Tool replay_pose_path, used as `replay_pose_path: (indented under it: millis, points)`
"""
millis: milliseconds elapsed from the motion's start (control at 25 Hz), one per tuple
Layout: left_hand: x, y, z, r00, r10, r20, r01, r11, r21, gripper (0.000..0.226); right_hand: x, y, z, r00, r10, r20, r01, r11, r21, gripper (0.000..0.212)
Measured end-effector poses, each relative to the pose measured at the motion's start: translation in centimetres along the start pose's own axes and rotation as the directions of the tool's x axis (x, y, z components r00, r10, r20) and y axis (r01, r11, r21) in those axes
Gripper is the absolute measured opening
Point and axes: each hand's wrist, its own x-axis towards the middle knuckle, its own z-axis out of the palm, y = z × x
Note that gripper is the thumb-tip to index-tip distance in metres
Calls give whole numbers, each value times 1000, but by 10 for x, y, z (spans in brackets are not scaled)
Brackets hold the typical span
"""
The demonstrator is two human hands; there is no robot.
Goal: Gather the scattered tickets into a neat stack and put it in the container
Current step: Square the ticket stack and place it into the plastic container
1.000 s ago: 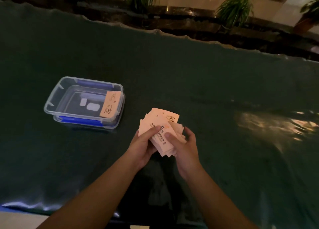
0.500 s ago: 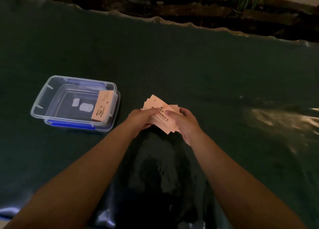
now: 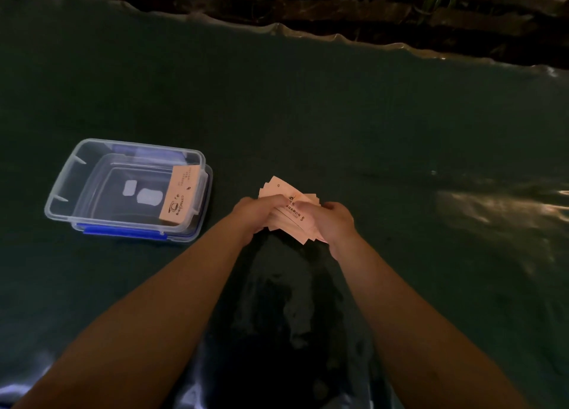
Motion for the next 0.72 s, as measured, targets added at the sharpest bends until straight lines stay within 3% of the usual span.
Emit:
replay_pose_path:
  millis: [160, 280, 440, 600, 720]
  points:
    - [-7, -2, -3, 994, -30, 107, 37, 998, -59, 61, -1, 8, -5, 994, 81, 75, -79, 997, -22, 92]
    - [-15, -9, -9, 985, 8, 174, -2, 1000, -31, 53, -5, 19, -9, 988, 46, 146, -49, 999, 18, 91]
    - [-28, -11, -24, 955, 21, 296, -32, 999, 30, 45, -21, 39, -18, 925, 30, 379, -77, 991, 109, 85]
    - [-44, -17, -34, 948, 54, 312, -78, 995, 64, 66, -35, 54, -18, 897, 22, 441, -67, 994, 86, 87]
    - [-58, -24, -37, 955, 136, 265, -120, 990, -73, 85, -46, 52, -14, 882, 13, 470, -31, 999, 31, 93]
